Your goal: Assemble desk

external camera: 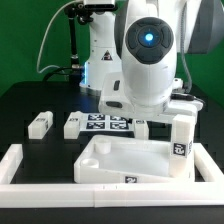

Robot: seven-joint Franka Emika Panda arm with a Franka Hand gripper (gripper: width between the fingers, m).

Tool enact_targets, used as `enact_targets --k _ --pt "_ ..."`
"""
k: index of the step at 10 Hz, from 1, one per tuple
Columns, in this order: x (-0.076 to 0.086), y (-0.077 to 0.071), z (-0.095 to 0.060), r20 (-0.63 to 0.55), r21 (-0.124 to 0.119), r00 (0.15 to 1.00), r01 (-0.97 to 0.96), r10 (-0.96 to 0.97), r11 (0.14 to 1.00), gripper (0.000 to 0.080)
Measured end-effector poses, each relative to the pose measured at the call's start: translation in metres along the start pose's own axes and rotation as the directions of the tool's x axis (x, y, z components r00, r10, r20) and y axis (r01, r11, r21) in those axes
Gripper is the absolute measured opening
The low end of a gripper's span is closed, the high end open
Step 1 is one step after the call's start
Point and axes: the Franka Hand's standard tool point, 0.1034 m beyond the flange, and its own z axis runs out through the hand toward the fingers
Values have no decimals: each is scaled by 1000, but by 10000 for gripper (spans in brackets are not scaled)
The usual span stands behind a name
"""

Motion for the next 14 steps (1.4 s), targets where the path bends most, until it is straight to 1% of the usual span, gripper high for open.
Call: enact_targets --k 1,2,3,4,5,9,11,14 --pt "-1 2 2 11 -1 1000 15 -15 1000 648" --pt "-3 6 11 56 -9 998 31 -30 999 648" --pt "-1 6 18 81 -15 996 33 -32 999 648" --pt "0 9 24 92 -11 995 30 -29 999 648" --pt "1 10 27 98 -10 995 22 -21 1000 648" --pt "1 10 27 96 -13 995 22 -20 1000 639" --pt "1 11 27 96 -13 995 22 -20 1000 295" --pt "1 11 27 96 -13 995 22 -20 1000 284"
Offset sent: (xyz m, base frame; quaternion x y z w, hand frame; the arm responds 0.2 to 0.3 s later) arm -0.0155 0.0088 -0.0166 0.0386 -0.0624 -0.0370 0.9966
